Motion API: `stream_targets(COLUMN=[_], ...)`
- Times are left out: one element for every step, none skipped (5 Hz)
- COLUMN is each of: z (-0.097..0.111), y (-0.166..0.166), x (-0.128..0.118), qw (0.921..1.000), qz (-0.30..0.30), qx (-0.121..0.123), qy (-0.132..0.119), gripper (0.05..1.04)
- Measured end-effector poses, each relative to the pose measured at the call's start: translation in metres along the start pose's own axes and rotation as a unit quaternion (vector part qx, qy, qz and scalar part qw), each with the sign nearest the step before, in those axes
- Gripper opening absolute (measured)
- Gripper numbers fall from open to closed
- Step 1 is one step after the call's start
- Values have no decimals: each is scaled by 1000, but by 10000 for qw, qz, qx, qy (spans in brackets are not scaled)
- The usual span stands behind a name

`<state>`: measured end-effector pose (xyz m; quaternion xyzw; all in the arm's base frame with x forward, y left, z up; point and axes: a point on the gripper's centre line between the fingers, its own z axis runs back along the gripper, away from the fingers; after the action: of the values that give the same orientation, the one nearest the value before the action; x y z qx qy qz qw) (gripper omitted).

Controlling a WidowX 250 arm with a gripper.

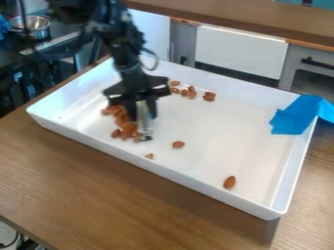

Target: Sweep into pile

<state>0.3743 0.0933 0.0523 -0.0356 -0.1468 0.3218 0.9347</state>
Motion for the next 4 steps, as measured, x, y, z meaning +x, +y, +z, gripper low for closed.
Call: stream_targets(z=[5, 13, 20, 32], y=[43, 78, 69, 16], x=[6, 5, -3, -7], qw=[9999, 9993, 9985, 9974], qz=[132, 316, 307, 148], qx=[98, 100, -136, -484], qy=[3, 144, 422, 506], gripper=[382, 382, 382, 382])
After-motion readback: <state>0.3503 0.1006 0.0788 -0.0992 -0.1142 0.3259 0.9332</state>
